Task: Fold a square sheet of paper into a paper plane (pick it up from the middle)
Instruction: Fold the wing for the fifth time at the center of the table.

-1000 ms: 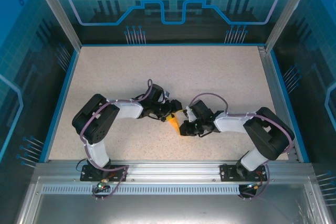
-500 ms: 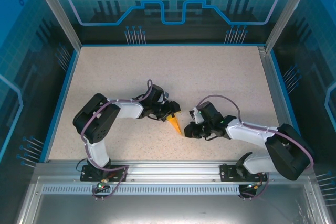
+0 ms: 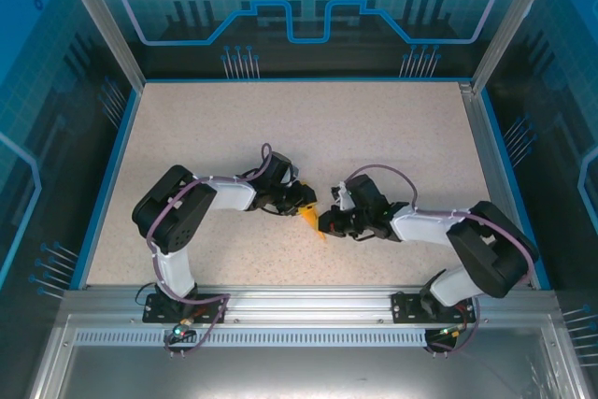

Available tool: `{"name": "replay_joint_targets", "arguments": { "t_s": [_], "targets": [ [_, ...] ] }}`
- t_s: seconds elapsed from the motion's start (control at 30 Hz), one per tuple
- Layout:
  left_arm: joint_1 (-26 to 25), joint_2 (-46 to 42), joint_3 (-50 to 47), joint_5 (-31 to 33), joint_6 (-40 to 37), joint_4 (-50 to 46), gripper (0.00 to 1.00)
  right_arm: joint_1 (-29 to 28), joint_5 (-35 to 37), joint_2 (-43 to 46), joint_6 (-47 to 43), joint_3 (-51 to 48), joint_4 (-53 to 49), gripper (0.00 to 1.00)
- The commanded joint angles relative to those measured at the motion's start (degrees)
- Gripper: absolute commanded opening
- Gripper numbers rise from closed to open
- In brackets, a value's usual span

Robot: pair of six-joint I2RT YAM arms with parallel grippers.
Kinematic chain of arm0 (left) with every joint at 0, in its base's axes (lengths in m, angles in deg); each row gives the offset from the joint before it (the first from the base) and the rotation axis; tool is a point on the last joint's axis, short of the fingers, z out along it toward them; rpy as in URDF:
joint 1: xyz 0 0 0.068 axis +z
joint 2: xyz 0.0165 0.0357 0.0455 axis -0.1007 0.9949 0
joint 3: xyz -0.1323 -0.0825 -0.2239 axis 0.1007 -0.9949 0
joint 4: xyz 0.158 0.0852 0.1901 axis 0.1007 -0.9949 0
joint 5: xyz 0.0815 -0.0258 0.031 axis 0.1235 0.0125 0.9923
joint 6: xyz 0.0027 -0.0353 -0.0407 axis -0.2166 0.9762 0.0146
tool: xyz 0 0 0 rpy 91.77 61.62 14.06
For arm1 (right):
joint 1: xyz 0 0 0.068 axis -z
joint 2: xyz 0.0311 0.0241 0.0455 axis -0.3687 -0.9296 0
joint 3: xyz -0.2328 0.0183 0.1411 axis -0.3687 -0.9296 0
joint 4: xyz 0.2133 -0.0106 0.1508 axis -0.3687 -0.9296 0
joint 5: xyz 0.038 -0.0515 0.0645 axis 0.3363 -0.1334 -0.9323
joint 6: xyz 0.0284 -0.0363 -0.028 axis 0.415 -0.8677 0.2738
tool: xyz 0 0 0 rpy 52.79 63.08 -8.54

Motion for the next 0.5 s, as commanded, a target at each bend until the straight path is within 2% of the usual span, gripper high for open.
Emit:
{"name": "replay_joint_targets", "arguments": {
  "t_s": [0.0, 0.1, 0.47],
  "targets": [
    [0.2, 2.5, 0.1, 2.1, -1.1, -5.5, 0.31, 1.2, -2.3, -3.1, 1.4, 1.8, 3.8, 0.03],
    [0.2, 2.6, 0.3, 2.1, -1.2, -5.8, 0.31, 1.8, -4.4, -6.0, 2.9, 1.9, 8.0, 0.03],
    [0.2, 2.7, 0.5, 1.9, -1.4, -6.1, 0.30, 3.4, -6.6, -8.5, 2.8, 2.0, 8.9, 0.04]
  ]
}}
